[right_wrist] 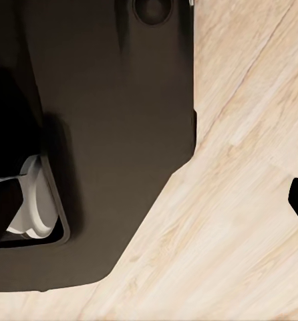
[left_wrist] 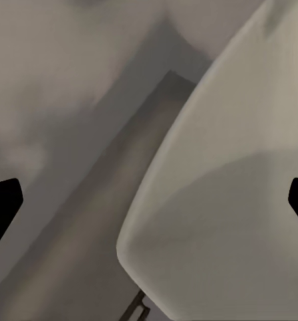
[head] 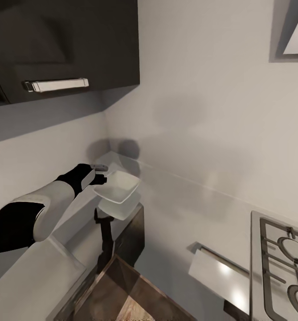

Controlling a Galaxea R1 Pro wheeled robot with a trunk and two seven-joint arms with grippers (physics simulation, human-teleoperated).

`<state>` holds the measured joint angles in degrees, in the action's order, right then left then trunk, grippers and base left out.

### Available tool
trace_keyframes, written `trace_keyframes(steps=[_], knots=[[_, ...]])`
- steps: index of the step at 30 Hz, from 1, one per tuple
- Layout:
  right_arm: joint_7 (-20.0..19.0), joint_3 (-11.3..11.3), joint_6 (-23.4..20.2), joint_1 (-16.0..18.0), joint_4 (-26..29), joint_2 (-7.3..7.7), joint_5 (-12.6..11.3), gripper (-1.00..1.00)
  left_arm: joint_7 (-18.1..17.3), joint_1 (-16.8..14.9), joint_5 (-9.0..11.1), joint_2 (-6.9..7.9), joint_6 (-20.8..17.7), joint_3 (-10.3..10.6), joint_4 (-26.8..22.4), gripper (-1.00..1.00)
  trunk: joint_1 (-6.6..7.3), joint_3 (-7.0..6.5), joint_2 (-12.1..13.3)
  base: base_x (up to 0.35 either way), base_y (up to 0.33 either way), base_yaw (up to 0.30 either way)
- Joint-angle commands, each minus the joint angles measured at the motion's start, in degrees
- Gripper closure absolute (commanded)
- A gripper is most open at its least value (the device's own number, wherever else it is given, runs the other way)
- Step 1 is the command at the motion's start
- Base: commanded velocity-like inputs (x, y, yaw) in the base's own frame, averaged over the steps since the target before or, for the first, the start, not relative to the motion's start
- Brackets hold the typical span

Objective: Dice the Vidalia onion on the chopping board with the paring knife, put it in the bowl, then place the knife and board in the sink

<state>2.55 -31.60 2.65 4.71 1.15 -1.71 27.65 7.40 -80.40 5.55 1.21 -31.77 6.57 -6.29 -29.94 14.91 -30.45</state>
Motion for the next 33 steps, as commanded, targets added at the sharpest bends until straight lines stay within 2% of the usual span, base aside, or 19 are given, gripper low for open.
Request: trace_keyframes(steps=[1, 12, 16, 21, 24, 33], knots=[[0.2, -0.5, 0.2, 0.0, 0.0, -0.03, 0.6, -1.0, 0.2, 0.0, 0.6, 0.02, -0.3, 0.5, -0.1, -1.0, -0.02, 0.18, -0.1, 0.0, 0.0, 0.0], [0.3, -0.5, 0.2, 0.0, -0.1, -0.11, 0.6, -1.0, 0.2, 0.0, 0.6, 0.2, -0.3, 0.5, 0.0, -1.0, -0.02, 1.2, -0.1, 0.0, 0.0, 0.0], [0.3, -0.5, 0.2, 0.0, 0.0, -0.11, 0.6, -1.0, -0.8, 0.0, 0.7, 0.84, -0.3, 0.5, 0.0, -1.0, -0.02, 1.57, -0.1, 0.0, 0.0, 0.0], [0.3, -0.5, 0.2, 0.0, 0.0, -0.06, 0.6, -1.0, -5.0, 0.0, 2.8, 2.42, -0.3, 0.5, 0.0, -1.0, -0.02, 2.04, -0.1, 0.0, 0.0, 0.0], [0.3, -0.5, 0.2, 0.0, 0.0, -0.05, 0.6, -1.0, -5.8, 0.0, 3.5, 2.87, -0.3, 0.5, 0.0, -1.0, -0.02, 2.31, -0.1, 0.0, 0.0, 0.0], [0.3, -0.5, 0.2, 0.0, 0.0, -0.05, 0.6, -1.0, -6.2, 0.0, 3.8, 3.09, -0.2, 0.5, 0.0, -1.0, -0.02, 3.15, -0.1, 0.0, 0.0, 0.0]])
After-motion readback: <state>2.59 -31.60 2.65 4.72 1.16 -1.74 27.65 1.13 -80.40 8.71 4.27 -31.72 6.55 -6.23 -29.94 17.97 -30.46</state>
